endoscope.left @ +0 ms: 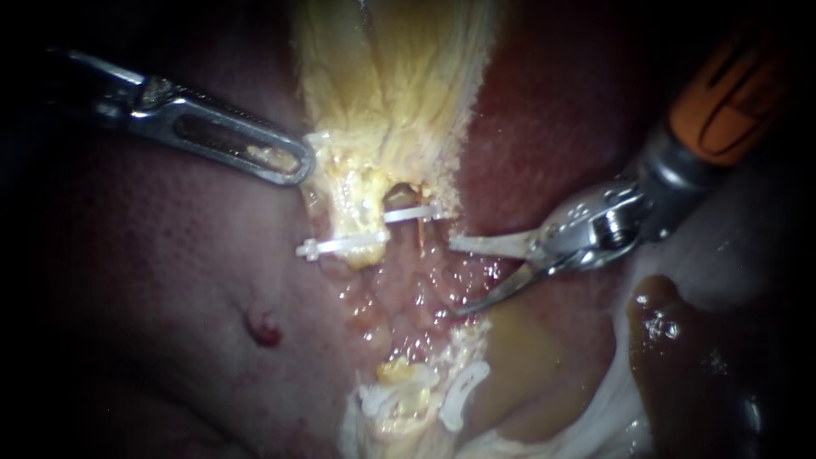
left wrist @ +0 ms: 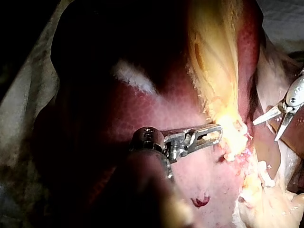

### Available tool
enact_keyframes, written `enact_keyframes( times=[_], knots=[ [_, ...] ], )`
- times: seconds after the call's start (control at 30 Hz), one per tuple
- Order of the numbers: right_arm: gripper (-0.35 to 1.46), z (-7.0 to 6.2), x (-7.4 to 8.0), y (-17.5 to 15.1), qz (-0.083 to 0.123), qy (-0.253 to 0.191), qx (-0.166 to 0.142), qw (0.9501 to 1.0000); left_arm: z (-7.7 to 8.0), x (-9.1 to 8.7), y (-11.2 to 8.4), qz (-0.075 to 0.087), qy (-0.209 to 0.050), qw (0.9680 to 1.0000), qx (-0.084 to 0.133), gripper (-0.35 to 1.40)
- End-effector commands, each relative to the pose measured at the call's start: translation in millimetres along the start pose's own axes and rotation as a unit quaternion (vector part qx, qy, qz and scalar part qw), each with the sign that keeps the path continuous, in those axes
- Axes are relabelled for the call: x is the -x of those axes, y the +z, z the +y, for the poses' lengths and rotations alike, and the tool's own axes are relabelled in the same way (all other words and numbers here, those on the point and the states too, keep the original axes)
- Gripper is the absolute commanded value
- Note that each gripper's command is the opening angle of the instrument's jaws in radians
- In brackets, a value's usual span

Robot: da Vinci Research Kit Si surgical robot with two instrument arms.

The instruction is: Go back from the cut right tube

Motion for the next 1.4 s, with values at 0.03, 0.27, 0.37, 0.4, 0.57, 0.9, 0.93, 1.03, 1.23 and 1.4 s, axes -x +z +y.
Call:
enact_keyframes(
  times=[0.03, 0.27, 0.37, 0.4, 0.57, 0.9, 0.93, 1.03, 1.23, 1.4],
  knots=[
    [1.45, 0.0, -0.1, -0.6, -0.002, 0.002, 0.004, 1.0, 0.1, 0.0, 0.0, 0.0, 0.0, 1.0, -0.001, -0.35],
    [1.45, -0.2, 0.1, -3.1, -0.009, 0.007, 0.007, 0.9999, 0.3, -0.1, 0.0, 0.0, 0.0, 1.0, -0.001, -0.35],
    [1.45, -0.2, 0.1, -3.3, -0.01, 0.009, 0.008, 0.9999, 0.3, -0.1, 0.1, 0.0, 0.0, 1.0, -0.001, -0.35],
    [1.45, -0.2, 0.1, -3.3, -0.01, 0.009, 0.008, 0.9999, 0.4, -0.1, 0.1, 0.0, -0.002, 1.0, -0.001, -0.35],
    [1.45, -0.1, 0.2, -3.4, -0.01, 0.009, 0.008, 0.9999, 0.9, -0.4, 0.6, 0.0, -0.004, 1.0, 0.0, -0.35],
    [1.45, -0.1, 0.4, -3.5, -0.009, 0.009, 0.006, 0.9999, 2.8, -1.3, 4.0, -0.001, -0.006, 1.0, 0.004, -0.35],
    [1.45, -0.1, 0.4, -3.5, -0.009, 0.009, 0.006, 0.9999, 3.0, -1.4, 4.3, 0.0, -0.005, 1.0, 0.002, -0.35],
    [1.45, 0.0, 0.4, -3.5, -0.009, 0.009, 0.006, 0.9999, 3.1, -1.7, 5.6, 0.004, -0.007, 1.0, -0.002, -0.35],
    [1.45, 0.1, 0.4, -3.5, -0.009, 0.009, 0.006, 0.9999, 3.0, -1.9, 7.3, 0.008, -0.008, 0.9999, -0.008, -0.35],
    [1.45, 0.2, 0.4, -3.6, -0.009, 0.01, 0.006, 0.9999, 3.0, -2.0, 7.8, 0.009, -0.007, 0.9999, -0.009, -0.35]
  ],
)
